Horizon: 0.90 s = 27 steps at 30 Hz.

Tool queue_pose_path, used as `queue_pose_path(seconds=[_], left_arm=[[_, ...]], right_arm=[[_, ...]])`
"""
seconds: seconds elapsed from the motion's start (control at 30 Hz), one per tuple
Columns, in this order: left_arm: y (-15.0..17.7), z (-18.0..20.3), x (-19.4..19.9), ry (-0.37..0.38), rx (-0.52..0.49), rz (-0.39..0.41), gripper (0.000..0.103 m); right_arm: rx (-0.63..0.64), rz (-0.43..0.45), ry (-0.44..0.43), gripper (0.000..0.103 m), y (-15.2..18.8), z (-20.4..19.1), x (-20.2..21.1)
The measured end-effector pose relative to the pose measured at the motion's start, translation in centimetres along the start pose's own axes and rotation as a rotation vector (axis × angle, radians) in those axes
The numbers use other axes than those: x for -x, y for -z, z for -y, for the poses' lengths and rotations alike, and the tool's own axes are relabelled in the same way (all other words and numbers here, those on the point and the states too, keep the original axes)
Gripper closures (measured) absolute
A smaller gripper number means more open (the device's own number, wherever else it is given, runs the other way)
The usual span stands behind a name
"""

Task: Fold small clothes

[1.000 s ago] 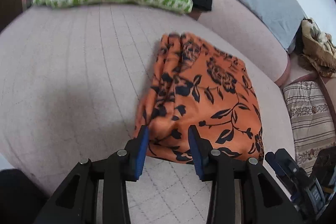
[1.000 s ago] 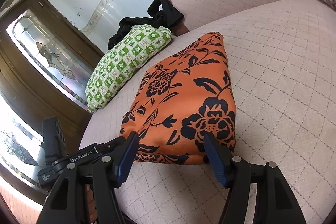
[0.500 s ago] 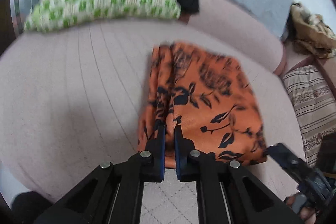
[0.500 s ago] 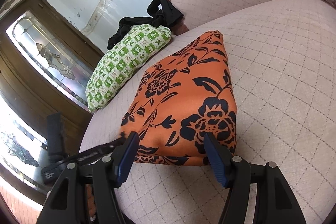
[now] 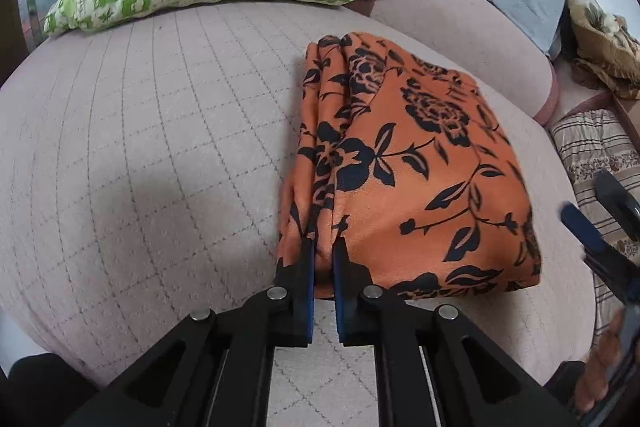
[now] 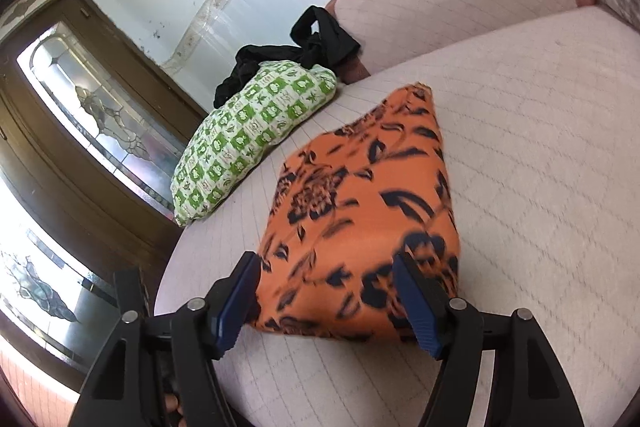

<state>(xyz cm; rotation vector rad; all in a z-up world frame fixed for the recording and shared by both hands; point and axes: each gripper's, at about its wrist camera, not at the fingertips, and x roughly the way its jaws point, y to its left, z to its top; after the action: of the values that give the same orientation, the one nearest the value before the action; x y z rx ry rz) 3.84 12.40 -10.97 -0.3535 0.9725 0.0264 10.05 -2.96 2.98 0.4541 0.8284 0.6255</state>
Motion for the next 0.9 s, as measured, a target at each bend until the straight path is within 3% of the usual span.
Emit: queue_pose_path(seconds=[0.13,0.2,0.27,0.4,0.5,0.53,0.6,0.7,0.87,0.9], left_arm=[[-1.9,0.2,3.4,0.041,0.01,0.049,0.086],[-3.6,1.4,5.0,0.031,-0.041,0.119,0.071],[-5.0,2.8,5.1,0.05,-0.088,0.141,0.069],[-8.3,6.0,0.6,0.087,-0.16,0.042,0.069],[-9.4,5.8,-4.7,-0.018,-0.174,-0.051,0.07],[-9.3,4.2,-6.5,-0.014,-0.102,-0.11,0.07],[-8.8,2.9,-6.6,0.032,-0.066,-0.093,0.073],[-8.3,3.4,-5.9,0.015,-0.091,-0.064,0.082],[-7.9,2.3,-5.9,0.046,-0.061,-0.055,0.083],[-7.8,2.3,-5.8,0.045,-0.067,-0.051,0.083]], right_arm=[[-0.055,-0.111,-0.027,0.028,-0.7,0.9,-3.3],[-0.077,-0.102,-0.047,0.028,-0.3,1.4,-3.0],[-0.087,-0.073,-0.042,0.028,-0.1,1.9,-2.1],[-0.128,-0.031,-0.024,0.027,-0.6,3.8,-0.4],[-0.171,-0.036,0.007,0.027,-1.3,5.8,-0.2],[-0.179,-0.039,0.013,0.027,-1.5,6.3,-0.3],[-0.185,-0.05,0.024,0.027,-2.1,7.2,-0.7],[-0.2,-0.103,0.014,0.027,-3.1,8.3,-2.6],[-0.282,-0.167,-0.037,0.027,-5.2,10.2,-6.6],[-0.317,-0.223,-0.058,0.027,-5.3,10.7,-8.1]])
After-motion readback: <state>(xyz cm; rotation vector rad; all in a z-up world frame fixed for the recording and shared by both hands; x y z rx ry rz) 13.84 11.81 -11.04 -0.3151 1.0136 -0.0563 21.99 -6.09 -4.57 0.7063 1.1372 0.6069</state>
